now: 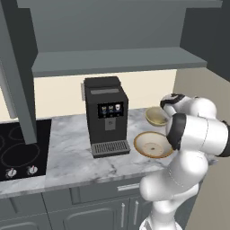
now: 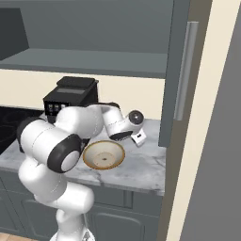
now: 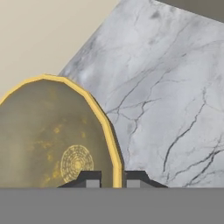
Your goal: Pick up the bowls on the counter and stack them on top of one another in the open cabinet. Place the smaller bowl on top of the larger bowl.
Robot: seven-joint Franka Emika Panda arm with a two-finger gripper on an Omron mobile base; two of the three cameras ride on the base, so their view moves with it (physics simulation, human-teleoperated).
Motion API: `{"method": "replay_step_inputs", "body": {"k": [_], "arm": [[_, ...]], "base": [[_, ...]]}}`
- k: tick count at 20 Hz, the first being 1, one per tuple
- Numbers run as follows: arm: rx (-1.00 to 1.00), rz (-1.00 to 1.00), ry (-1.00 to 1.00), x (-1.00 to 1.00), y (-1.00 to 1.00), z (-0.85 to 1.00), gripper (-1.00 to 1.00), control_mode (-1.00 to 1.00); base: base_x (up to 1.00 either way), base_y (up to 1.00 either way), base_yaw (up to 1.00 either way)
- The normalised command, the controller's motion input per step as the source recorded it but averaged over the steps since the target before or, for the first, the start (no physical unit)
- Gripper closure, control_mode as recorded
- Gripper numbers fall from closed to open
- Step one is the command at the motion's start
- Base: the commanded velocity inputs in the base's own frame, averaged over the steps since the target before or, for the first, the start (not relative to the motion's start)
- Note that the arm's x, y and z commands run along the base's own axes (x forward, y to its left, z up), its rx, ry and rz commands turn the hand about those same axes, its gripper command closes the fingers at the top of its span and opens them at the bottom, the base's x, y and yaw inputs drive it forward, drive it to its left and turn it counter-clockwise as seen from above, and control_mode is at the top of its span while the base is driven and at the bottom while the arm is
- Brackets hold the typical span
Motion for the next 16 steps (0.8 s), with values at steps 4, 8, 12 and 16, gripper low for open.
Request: {"method": "replay_step_inputs", "body": {"k": [4, 8, 12, 16], "arm": [[0.00, 0.00, 0.00, -0.40, 0.03, 0.11, 1.00, -1.00], [0.00, 0.00, 0.00, -0.39, 0.05, 0.10, 1.00, -1.00], [0.00, 0.00, 0.01, -0.37, 0.08, 0.10, 1.00, -1.00], [0.00, 0.00, 0.02, -0.32, 0.07, 0.18, 1.00, -1.00]], "base": [[0.00, 0.00, 0.00], [0.00, 0.00, 0.00], [0.00, 0.00, 0.00], [0.00, 0.00, 0.00]]}}
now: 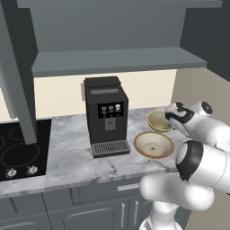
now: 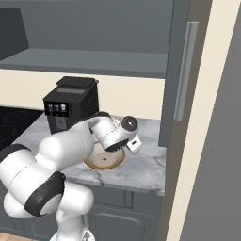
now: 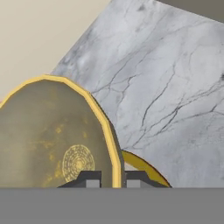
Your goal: Pick up the bowls on the counter and stack them on top of one another in the open cabinet. Place the smaller bowl on top of the larger bowl.
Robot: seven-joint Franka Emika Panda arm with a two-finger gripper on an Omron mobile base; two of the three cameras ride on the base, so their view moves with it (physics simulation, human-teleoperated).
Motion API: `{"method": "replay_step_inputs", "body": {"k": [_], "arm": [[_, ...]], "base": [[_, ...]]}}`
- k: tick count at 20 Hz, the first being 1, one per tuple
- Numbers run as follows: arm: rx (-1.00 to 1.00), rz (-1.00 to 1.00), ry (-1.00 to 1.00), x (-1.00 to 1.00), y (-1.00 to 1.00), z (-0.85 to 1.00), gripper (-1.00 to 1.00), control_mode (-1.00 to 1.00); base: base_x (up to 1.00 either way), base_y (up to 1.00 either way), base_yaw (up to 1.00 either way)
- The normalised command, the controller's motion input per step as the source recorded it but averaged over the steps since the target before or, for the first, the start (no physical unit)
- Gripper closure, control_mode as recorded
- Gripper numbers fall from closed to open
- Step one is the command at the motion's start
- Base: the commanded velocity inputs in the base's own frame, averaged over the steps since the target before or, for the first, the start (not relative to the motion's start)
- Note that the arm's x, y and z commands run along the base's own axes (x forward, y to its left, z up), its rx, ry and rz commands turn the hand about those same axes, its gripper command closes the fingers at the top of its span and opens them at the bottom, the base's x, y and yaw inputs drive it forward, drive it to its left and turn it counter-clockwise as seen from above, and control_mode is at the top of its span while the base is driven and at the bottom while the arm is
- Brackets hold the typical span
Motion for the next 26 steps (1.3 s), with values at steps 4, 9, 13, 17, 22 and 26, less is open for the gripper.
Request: {"method": "replay_step_inputs", "body": {"k": [4, 9, 13, 17, 22, 26], "arm": [[0.01, 0.00, 0.02, -0.29, 0.04, 0.31, 1.00, -1.00], [0.02, 0.00, 0.02, -0.31, 0.04, 0.27, 1.00, -1.00], [0.00, 0.00, 0.00, -0.36, 0.11, 0.15, 1.00, -1.00], [0.00, 0.00, 0.00, -0.36, 0.19, 0.06, 1.00, -1.00], [0.00, 0.00, 0.00, -0.38, 0.24, 0.00, 1.00, -1.00], [0.00, 0.00, 0.00, -0.44, 0.08, 0.00, 1.00, -1.00]], "base": [[0.00, 0.00, 0.00], [0.00, 0.00, 0.00], [0.00, 0.00, 0.00], [0.00, 0.00, 0.00], [0.00, 0.00, 0.00], [0.00, 0.00, 0.00]]}}
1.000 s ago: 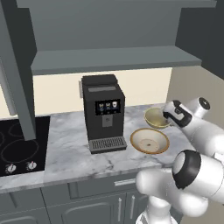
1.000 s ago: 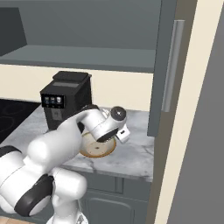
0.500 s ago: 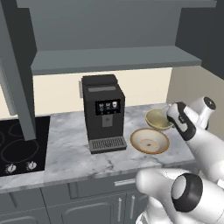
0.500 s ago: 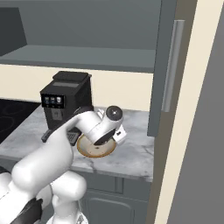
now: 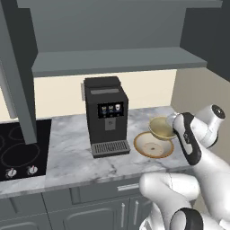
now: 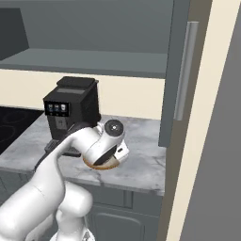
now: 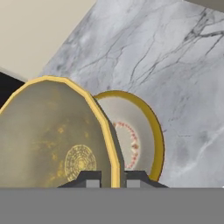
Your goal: Pick up the bowls on the counter and stack them on top of one another in the open cabinet. Place the smaller bowl on top of the larger bowl.
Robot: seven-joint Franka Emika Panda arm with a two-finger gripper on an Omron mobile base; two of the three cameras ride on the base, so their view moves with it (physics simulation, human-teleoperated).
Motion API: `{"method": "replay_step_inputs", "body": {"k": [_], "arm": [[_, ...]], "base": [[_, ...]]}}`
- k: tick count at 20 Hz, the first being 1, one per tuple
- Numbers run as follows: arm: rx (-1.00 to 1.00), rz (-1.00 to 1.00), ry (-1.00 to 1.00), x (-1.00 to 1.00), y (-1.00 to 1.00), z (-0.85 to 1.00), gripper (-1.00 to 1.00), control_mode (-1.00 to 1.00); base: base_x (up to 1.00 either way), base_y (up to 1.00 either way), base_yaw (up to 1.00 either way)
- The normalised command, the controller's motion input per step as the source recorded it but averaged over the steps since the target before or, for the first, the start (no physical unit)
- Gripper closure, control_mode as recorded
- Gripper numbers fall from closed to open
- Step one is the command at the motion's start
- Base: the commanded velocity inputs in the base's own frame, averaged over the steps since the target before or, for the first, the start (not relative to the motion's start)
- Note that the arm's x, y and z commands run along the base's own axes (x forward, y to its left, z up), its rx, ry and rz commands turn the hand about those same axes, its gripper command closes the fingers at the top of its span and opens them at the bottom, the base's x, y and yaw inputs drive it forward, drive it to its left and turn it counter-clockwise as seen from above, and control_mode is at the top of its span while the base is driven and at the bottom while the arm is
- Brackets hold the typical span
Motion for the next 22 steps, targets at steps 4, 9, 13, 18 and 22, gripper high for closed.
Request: {"method": "replay_step_inputs", "body": {"k": [4, 9, 13, 18, 22], "arm": [[0.00, 0.00, 0.00, -0.45, 0.06, 0.00, 1.00, -1.00], [0.00, 0.00, 0.00, -0.39, 0.14, 0.00, 1.00, -1.00], [0.00, 0.00, 0.01, -0.25, 0.17, 0.00, 1.00, -1.00], [0.00, -0.01, 0.03, -0.06, 0.07, 0.00, 1.00, -1.00], [0.00, -0.02, 0.04, 0.00, 0.00, 0.00, 1.00, -1.00]], "base": [[0.00, 0.00, 0.00], [0.00, 0.00, 0.00], [0.00, 0.00, 0.00], [0.00, 0.00, 0.00], [0.00, 0.00, 0.00]]}}
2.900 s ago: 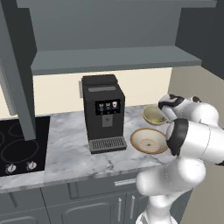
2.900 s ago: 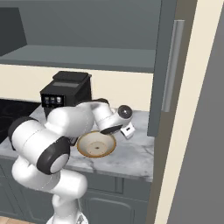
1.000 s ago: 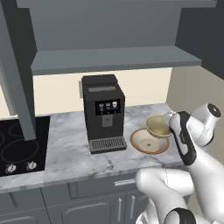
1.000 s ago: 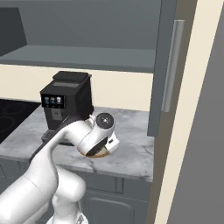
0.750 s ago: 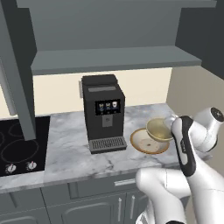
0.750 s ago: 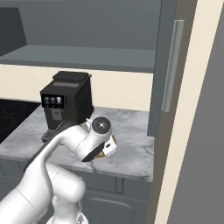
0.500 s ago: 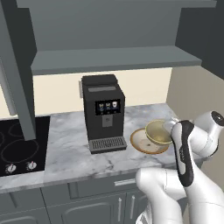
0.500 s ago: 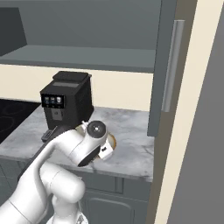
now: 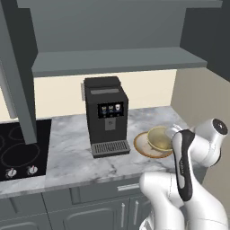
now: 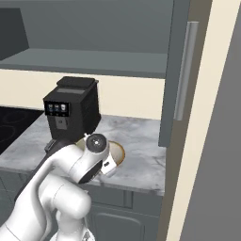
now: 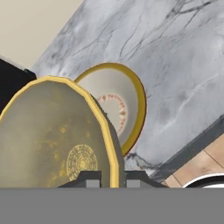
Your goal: Pick up the bowls on the counter and stack them on top of one another in the open cabinet. Place the smaller bowl on top of the larger bowl.
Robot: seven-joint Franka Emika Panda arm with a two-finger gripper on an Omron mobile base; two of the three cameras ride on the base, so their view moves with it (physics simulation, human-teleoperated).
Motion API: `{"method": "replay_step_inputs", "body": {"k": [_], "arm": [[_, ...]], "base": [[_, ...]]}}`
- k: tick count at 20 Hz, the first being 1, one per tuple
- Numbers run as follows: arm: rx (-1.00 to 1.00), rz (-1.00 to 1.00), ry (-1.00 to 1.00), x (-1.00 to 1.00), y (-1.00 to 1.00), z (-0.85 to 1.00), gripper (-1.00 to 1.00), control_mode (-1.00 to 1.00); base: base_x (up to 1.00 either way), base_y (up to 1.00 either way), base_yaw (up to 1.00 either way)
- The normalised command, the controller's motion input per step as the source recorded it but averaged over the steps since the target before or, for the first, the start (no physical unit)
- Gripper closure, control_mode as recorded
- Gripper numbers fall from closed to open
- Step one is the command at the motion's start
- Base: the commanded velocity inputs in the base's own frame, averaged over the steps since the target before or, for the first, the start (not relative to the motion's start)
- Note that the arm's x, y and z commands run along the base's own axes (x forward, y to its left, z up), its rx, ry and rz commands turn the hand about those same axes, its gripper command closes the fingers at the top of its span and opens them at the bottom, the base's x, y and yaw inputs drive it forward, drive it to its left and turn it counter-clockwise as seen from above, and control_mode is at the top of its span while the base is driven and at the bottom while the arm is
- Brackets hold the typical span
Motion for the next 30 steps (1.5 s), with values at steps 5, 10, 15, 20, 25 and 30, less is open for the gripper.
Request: {"method": "replay_step_inputs", "body": {"k": [5, 10, 15, 20, 25, 30], "arm": [[0.00, -0.02, 0.04, 0.01, 0.00, 0.00, 1.00, -1.00], [0.00, -0.02, 0.02, 0.11, 0.00, 0.00, 1.00, -1.00], [0.00, -0.01, 0.00, 0.19, 0.00, -0.06, 1.00, -1.00], [0.00, -0.01, 0.00, 0.20, -0.01, -0.14, 1.00, -1.00], [0.00, -0.01, 0.00, 0.15, -0.06, -0.16, 1.00, -1.00], [0.00, 0.00, 0.01, 0.08, 0.00, -0.21, 1.00, -1.00]], "base": [[0.00, 0.00, 0.00], [0.00, 0.00, 0.00], [0.00, 0.00, 0.00], [0.00, 0.00, 0.00], [0.00, 0.00, 0.00], [0.00, 0.00, 0.00]]}}
